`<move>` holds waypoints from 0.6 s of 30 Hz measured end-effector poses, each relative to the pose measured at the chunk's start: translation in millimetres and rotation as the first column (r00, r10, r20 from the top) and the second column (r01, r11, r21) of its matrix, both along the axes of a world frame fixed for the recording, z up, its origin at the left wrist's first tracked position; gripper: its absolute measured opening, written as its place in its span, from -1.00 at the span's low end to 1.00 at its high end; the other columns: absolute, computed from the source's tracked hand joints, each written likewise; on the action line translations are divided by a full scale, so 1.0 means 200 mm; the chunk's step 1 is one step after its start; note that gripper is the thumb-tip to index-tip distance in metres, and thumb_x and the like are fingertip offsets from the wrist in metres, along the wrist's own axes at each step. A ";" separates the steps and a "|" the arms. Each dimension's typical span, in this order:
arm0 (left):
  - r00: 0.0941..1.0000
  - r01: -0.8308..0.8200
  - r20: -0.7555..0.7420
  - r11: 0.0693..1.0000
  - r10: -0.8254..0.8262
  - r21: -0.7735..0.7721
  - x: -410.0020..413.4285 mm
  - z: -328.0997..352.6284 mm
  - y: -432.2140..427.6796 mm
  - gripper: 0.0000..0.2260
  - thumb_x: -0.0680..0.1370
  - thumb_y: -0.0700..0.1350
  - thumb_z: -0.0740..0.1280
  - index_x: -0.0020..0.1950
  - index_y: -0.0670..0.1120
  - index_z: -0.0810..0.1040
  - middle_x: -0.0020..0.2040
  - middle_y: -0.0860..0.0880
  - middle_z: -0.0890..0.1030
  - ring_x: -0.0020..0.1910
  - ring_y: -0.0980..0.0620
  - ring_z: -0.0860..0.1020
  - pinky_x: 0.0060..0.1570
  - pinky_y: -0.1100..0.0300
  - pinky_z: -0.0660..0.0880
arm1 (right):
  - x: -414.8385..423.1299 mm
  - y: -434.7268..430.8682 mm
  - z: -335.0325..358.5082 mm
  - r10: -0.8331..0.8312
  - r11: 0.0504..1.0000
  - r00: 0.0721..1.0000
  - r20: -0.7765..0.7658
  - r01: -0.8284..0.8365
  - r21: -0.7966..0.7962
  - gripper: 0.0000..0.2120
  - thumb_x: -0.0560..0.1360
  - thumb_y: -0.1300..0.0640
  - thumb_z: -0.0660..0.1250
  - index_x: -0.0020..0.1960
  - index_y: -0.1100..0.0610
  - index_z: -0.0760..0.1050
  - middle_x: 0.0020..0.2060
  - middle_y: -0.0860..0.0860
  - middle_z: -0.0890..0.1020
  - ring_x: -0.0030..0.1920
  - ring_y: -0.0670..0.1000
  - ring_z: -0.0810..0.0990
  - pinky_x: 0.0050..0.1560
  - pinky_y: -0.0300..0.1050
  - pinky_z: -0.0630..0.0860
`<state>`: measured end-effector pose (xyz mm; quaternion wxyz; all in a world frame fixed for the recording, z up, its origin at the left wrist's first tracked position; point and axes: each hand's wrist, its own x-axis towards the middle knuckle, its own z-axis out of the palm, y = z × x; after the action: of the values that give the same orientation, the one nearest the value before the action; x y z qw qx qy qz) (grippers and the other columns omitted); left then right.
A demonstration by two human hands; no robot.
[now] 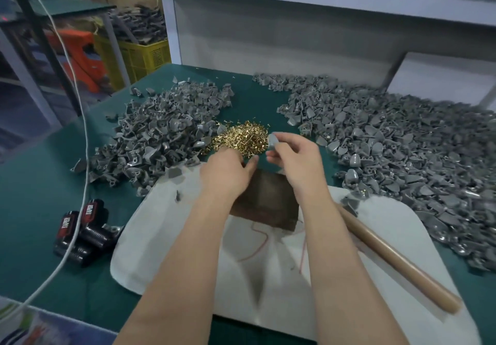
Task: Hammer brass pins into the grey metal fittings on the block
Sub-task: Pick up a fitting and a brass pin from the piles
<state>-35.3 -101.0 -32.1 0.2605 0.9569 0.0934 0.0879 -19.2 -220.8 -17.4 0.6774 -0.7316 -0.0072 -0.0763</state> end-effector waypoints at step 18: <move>0.950 0.282 0.305 0.586 -0.063 -0.760 0.07 -0.06 0.03 -0.89 0.53 -0.21 0.36 -0.02 0.00 0.58 -0.07 -0.03 0.68 -0.05 0.10 0.62 0.04 0.33 0.48 | 0.00 0.05 -0.05 0.069 0.873 0.989 0.132 0.005 -0.487 -0.86 0.44 0.23 0.37 -0.10 0.06 0.43 -0.12 -0.02 0.58 -0.12 -0.07 0.52 -0.04 -0.22 0.47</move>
<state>-21.8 -94.2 -43.8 0.6750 0.7265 -0.0042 0.1287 -19.3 -209.8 -26.9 0.4709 -0.8704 -0.0876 -0.1140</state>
